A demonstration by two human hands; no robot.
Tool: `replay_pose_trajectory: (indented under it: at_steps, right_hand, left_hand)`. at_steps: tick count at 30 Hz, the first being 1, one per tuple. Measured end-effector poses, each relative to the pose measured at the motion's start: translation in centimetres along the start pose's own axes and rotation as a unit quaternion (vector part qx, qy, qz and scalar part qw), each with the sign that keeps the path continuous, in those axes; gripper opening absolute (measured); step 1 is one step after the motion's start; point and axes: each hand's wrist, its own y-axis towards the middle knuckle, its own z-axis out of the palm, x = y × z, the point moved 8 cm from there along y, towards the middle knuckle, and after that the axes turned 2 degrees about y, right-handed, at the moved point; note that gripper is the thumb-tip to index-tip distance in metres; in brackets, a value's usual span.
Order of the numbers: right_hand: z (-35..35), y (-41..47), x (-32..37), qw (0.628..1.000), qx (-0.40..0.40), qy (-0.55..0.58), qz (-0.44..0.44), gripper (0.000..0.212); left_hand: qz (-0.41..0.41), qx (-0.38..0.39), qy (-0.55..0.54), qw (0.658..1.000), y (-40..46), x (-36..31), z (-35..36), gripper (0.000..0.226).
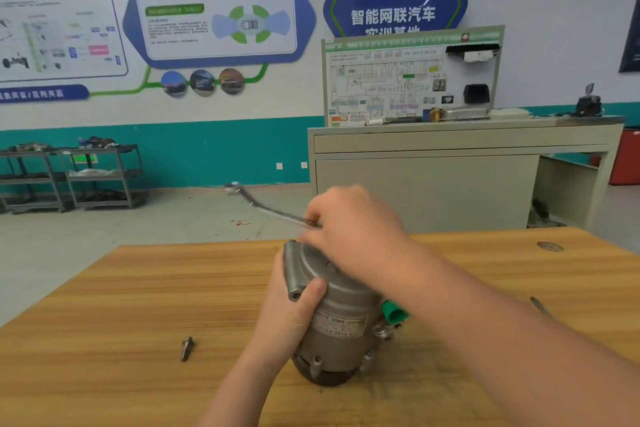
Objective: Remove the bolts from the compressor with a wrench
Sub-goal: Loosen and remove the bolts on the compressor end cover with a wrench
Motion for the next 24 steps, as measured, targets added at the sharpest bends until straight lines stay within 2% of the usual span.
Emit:
replay_pose_trajectory:
  at_steps: [1, 2, 3, 5, 6, 8, 10, 12, 14, 16, 19, 22, 24]
  right_hand:
    - [-0.3, -2.0, 1.7, 0.992, -0.058, -0.099, -0.048, 0.016]
    - [-0.7, -4.2, 2.9, 0.983, -0.098, -0.14, -0.068, 0.016]
    - [-0.9, -6.2, 3.2, 0.984, -0.121, -0.105, -0.079, 0.02]
    - [-1.3, -9.8, 1.8, 0.974, -0.167, 0.082, -0.127, 0.03]
    - [-1.4, -11.3, 0.2, 0.961, -0.182, 0.169, -0.123, 0.036]
    - [-1.3, -13.4, -3.5, 0.925, -0.172, 0.337, -0.045, 0.047]
    - [0.0, -14.3, -7.2, 0.845, -0.151, 0.509, 0.068, 0.054]
    - [1.9, -13.6, -9.9, 0.779, -0.132, 0.597, 0.14, 0.055]
    - [3.4, -11.6, -12.6, 0.739, -0.125, 0.625, 0.217, 0.041]
    - [4.2, -9.1, -14.6, 0.751, -0.109, 0.588, 0.28, 0.027]
    - [4.0, -4.3, -15.3, 0.81, -0.048, 0.505, 0.293, 0.037]
    - [2.9, 0.3, -12.5, 0.9, 0.003, 0.368, 0.233, 0.032]
    - [2.1, 2.2, -8.4, 0.943, 0.028, 0.283, 0.171, 0.032]
  left_hand:
    - [0.002, 0.0, 0.013, 1.0, 0.0, 0.0, 0.0, 0.079]
    - [0.01, 0.003, 0.027, 1.0, 0.1, -0.3, 0.0, 0.07]
    - [0.023, 0.002, 0.032, 0.999, 0.0, -0.5, 0.0, 0.069]
    - [0.019, -0.013, 0.001, 1.0, -0.4, -0.5, -0.4, 0.089]
    - [0.011, -0.02, -0.013, 1.0, -0.6, -0.2, -0.6, 0.095]
    - [0.006, -0.027, -0.032, 0.999, -1.2, 0.0, -0.9, 0.096]
    - [0.008, -0.03, -0.042, 0.999, -1.6, -0.1, -0.9, 0.095]
    - [0.006, -0.038, -0.041, 0.998, -1.6, -0.2, -0.9, 0.097]
    - [0.003, -0.035, -0.042, 0.998, -1.6, -0.4, -0.7, 0.099]
    - [0.003, -0.032, -0.044, 0.999, -1.6, -0.5, -0.5, 0.099]
    - [0.004, -0.02, -0.043, 0.999, -1.6, -0.7, -0.3, 0.101]
    - [-0.002, -0.012, -0.04, 0.999, -1.2, -0.8, 0.0, 0.104]
    - [-0.004, -0.01, -0.036, 0.999, -1.0, -0.9, 0.1, 0.103]
